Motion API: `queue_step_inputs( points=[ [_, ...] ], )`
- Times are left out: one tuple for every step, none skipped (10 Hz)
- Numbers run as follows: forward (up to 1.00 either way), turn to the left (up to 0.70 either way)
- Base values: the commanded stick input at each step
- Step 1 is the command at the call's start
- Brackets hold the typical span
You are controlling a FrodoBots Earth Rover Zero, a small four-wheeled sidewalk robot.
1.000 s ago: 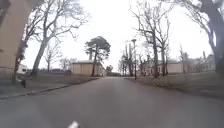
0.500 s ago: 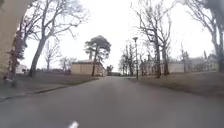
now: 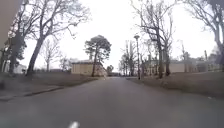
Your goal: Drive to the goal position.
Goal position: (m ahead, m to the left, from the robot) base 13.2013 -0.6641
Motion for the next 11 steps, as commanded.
queue_step_inputs(
  points=[
    [1.0, 0.0],
    [1.0, 0.0],
    [1.0, 0.0],
    [1.0, 0.0],
    [1.0, 0.0],
    [1.0, 0.0],
    [1.0, 0.0],
    [1.0, 0.0],
    [1.0, 0.0],
    [1.0, 0.0],
    [1.0, 0.0]
  ],
)
